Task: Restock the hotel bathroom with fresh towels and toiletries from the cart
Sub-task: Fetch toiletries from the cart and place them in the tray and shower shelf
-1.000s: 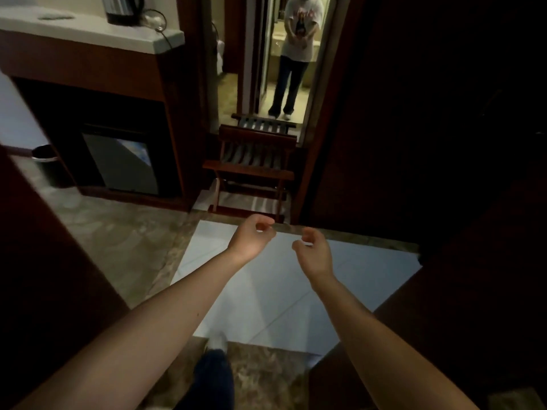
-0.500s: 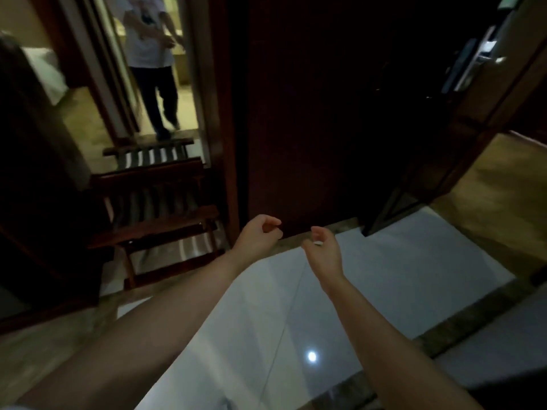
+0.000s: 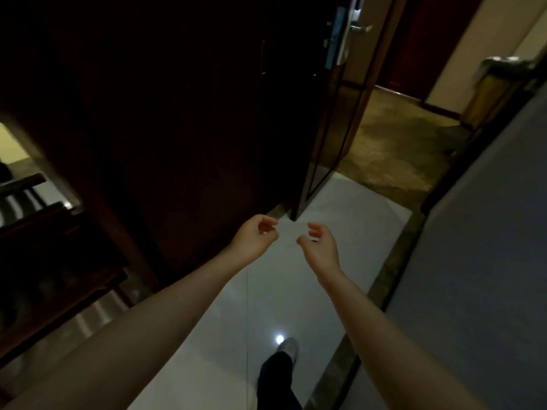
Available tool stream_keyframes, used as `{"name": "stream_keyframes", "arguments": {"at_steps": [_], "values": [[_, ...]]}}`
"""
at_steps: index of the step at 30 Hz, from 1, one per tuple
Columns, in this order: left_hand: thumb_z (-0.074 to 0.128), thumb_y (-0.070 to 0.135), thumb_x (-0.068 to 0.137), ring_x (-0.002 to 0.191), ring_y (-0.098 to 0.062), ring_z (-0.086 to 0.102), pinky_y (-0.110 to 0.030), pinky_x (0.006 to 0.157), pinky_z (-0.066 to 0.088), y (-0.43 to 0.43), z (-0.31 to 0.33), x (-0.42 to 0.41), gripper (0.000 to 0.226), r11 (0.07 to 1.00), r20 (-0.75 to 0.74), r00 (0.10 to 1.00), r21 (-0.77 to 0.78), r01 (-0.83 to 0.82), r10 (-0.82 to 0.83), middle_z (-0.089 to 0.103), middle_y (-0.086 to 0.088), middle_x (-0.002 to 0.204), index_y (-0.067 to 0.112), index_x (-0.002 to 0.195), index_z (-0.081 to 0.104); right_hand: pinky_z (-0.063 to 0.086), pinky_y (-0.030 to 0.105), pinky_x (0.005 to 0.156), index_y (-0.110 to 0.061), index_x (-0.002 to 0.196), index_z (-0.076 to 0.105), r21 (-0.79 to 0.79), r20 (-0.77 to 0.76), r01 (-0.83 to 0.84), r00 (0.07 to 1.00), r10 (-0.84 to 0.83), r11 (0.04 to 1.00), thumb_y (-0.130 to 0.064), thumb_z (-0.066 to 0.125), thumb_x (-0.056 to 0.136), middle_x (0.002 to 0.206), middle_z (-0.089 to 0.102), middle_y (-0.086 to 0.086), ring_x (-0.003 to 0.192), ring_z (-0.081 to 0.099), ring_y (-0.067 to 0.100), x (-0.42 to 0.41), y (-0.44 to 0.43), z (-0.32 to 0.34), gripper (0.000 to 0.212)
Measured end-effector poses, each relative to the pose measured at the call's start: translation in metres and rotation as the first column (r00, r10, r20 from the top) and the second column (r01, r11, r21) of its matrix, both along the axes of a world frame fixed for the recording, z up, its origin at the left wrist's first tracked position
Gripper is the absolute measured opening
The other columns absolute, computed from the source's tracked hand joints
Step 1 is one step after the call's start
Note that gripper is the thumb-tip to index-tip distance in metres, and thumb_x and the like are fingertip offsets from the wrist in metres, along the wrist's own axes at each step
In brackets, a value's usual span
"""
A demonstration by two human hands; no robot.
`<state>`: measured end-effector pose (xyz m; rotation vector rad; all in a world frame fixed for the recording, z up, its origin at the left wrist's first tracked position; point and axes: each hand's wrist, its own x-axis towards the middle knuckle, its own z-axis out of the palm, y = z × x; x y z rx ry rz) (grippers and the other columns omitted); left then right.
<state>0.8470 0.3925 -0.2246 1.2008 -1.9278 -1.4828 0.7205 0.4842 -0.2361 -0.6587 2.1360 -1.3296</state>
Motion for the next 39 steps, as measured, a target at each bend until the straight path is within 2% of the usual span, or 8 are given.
{"name": "stream_keyframes", "arguments": {"at_steps": [4, 8, 13, 20, 28, 33, 35, 39], "values": [[0.067, 0.019, 0.087, 0.096, -0.012, 0.064, -0.034, 0.088, 0.055, -0.054, -0.006, -0.071, 0.026, 0.999, -0.026, 0.999, -0.013, 0.037, -0.038, 0.066, 0.002, 0.104, 0.02, 0.113, 0.063, 0.05, 0.033, 0.086, -0.015, 0.13, 0.053, -0.006, -0.013, 0.031, 0.999, -0.031, 0.999, -0.012, 0.062, 0.089, 0.129, 0.055, 0.004, 0.09, 0.054, 0.011, -0.061, -0.05, 0.003, 0.041], [0.065, 0.017, 0.088, 0.096, -0.015, 0.064, -0.031, 0.082, 0.052, -0.106, 0.0, -0.166, 0.023, 0.991, -0.034, 0.991, -0.006, 0.132, -0.132, 0.065, 0.002, 0.102, 0.024, 0.109, 0.061, 0.051, 0.04, 0.095, -0.014, 0.133, 0.052, -0.014, -0.044, 0.067, 0.997, -0.067, 0.998, -0.015, 0.063, 0.09, 0.131, 0.053, 0.006, 0.107, 0.056, 0.019, -0.147, -0.095, 0.02, 0.044], [0.065, 0.014, 0.088, 0.092, -0.017, 0.062, -0.031, 0.076, 0.051, -0.147, 0.017, -0.274, 0.02, 0.98, -0.036, 0.98, -0.03, 0.194, -0.195, 0.063, 0.002, 0.097, 0.022, 0.105, 0.059, 0.049, 0.031, 0.082, -0.02, 0.132, 0.052, -0.029, -0.04, 0.191, 0.981, -0.192, 0.981, -0.014, 0.062, 0.09, 0.13, 0.053, 0.003, 0.098, 0.052, 0.012, -0.249, -0.124, 0.031, 0.043], [0.063, 0.02, 0.089, 0.09, -0.02, 0.065, -0.034, 0.077, 0.053, -0.195, 0.011, -0.411, 0.013, 0.956, -0.008, 0.956, -0.018, 0.293, -0.293, 0.066, -0.003, 0.098, 0.029, 0.099, 0.059, 0.048, 0.029, 0.088, -0.019, 0.135, 0.052, -0.016, 0.018, 0.344, 0.939, -0.344, 0.939, -0.013, 0.062, 0.09, 0.133, 0.053, 0.003, 0.109, 0.053, 0.015, -0.361, -0.154, 0.024, 0.046], [0.062, 0.019, 0.091, 0.092, -0.017, 0.063, -0.03, 0.077, 0.051, -0.284, 0.013, -0.598, 0.019, 0.88, -0.021, 0.881, -0.063, 0.47, -0.472, 0.064, -0.002, 0.1, 0.019, 0.11, 0.06, 0.047, 0.03, 0.09, -0.018, 0.134, 0.053, -0.045, 0.039, 0.495, 0.869, -0.494, 0.868, -0.015, 0.063, 0.088, 0.132, 0.056, 0.004, 0.112, 0.055, 0.018, -0.532, -0.24, 0.03, 0.047], [0.06, 0.017, 0.091, 0.091, -0.015, 0.062, -0.032, 0.083, 0.051, -0.33, 0.031, -0.718, 0.02, 0.837, -0.047, 0.837, -0.065, 0.543, -0.546, 0.064, -0.001, 0.1, 0.016, 0.112, 0.061, 0.042, 0.027, 0.094, -0.012, 0.133, 0.054, -0.06, -0.016, 0.541, 0.84, -0.542, 0.839, -0.014, 0.062, 0.089, 0.13, 0.058, 0.006, 0.12, 0.054, 0.02, -0.634, -0.279, 0.048, 0.045], [0.06, 0.016, 0.092, 0.089, -0.012, 0.059, -0.032, 0.086, 0.051, -0.34, 0.029, -0.755, 0.021, 0.819, -0.041, 0.818, -0.042, 0.572, -0.574, 0.061, 0.002, 0.098, 0.014, 0.113, 0.062, 0.043, 0.03, 0.099, -0.011, 0.131, 0.055, -0.043, -0.036, 0.572, 0.819, -0.573, 0.819, -0.013, 0.062, 0.089, 0.128, 0.059, 0.007, 0.12, 0.055, 0.021, -0.667, -0.288, 0.049, 0.043], [0.058, 0.013, 0.09, 0.091, -0.017, 0.06, -0.033, 0.085, 0.05, -0.361, 0.018, -0.823, 0.017, 0.81, -0.039, 0.809, -0.042, 0.585, -0.587, 0.061, 0.003, 0.095, 0.017, 0.106, 0.063, 0.044, 0.037, 0.103, -0.009, 0.129, 0.057, -0.014, -0.03, 0.609, 0.792, -0.61, 0.793, -0.012, 0.063, 0.089, 0.126, 0.06, 0.009, 0.117, 0.056, 0.022, -0.728, -0.307, 0.041, 0.04]]}}
